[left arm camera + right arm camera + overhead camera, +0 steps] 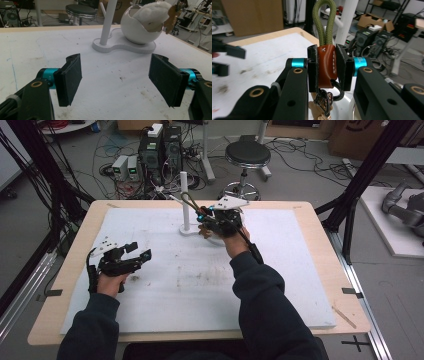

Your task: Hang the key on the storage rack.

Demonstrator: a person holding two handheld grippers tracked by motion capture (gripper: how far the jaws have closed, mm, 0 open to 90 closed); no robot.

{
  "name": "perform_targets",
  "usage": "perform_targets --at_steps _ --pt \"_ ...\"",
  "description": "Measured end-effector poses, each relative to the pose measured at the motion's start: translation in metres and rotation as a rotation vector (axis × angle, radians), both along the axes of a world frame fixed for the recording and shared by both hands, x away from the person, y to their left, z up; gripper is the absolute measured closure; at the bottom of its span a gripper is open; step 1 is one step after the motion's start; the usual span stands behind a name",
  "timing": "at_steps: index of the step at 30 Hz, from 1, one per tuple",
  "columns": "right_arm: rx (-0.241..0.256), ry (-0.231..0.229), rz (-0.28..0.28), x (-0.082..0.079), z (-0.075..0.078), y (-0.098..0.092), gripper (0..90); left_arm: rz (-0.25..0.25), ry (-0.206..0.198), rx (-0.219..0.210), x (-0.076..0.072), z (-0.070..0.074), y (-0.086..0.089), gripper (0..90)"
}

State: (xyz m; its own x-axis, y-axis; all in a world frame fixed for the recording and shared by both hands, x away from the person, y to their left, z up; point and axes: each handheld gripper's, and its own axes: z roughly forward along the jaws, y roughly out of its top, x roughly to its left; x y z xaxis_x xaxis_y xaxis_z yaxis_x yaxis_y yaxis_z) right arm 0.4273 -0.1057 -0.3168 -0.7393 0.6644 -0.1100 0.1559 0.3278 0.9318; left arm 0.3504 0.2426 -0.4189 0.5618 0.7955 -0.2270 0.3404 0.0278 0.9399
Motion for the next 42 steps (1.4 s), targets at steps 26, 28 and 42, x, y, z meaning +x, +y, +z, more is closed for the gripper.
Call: perform_targets --at_steps 26,28,42 --pt "-0.030 0.125 -0.053 0.035 -0.011 0.002 48.0 0.002 0.008 -0.020 -0.001 0.000 0.000 26.5" --pt "-0.017 0.163 -0.032 0.035 -0.015 -0.013 45.5 0.001 0.008 -0.012 0.000 0.000 -0.001 26.5" --pt "-0.061 0.205 -0.011 -0.017 -0.046 -0.105 22.7 -0.020 0.020 -0.014 0.001 -0.002 -0.006 23.3"
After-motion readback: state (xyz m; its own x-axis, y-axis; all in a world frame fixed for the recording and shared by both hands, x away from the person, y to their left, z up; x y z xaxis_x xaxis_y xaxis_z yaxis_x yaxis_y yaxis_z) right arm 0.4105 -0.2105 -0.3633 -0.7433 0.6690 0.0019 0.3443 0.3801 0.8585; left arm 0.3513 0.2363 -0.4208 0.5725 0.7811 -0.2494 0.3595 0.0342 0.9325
